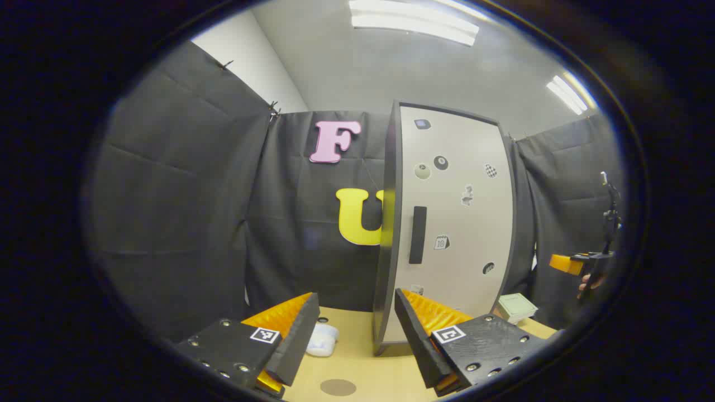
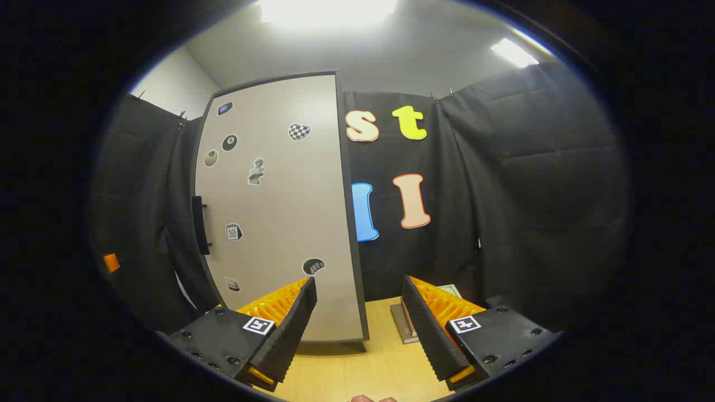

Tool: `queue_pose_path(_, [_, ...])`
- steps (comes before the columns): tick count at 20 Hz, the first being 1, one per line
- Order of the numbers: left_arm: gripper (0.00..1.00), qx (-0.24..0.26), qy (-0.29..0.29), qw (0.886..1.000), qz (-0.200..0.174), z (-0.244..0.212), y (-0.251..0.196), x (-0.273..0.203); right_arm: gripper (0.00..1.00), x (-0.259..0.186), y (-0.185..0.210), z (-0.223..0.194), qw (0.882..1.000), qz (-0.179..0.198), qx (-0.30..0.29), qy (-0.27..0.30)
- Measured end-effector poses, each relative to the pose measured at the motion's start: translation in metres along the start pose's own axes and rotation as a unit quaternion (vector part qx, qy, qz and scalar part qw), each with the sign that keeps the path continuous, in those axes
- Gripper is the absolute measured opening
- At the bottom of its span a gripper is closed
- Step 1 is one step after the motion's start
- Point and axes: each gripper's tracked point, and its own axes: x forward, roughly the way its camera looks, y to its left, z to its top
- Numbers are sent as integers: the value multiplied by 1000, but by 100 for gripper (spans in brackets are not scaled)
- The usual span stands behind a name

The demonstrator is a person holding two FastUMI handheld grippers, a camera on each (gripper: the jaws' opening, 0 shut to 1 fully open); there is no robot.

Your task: Open the cabinet door with the right hand, grasp the bottle in the cabinet with the left hand and place it on the coaster, then close the cabinet door with the right hand.

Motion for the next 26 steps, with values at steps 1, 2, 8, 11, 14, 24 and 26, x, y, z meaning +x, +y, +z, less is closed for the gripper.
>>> queue_pose_path(1, [83,-1,3,1000,-1,-2,-2,2,98,0,-3,0,1000,-5,3,2])
queue_pose_path(2, [83,-3,4,1000,-2,-5,-3,3,98,-1,-6,0,1000,-8,8,2])
queue_pose_path(8, [82,-18,17,1000,-7,-21,-4,9,98,-1,-8,-5,1000,-14,4,11])
queue_pose_path(11, [82,-17,22,1000,-7,-26,-3,7,98,-1,-4,-7,1000,-11,4,18])
queue_pose_path(14, [82,-12,26,1000,-8,-31,1,5,98,1,7,-7,1000,-1,11,24])
queue_pose_path(24, [83,2,44,998,40,-48,45,-22,98,26,74,24,997,69,-2,26])
queue_pose_path(26, [82,2,46,998,51,-53,53,-32,98,35,96,40,995,94,-6,15])
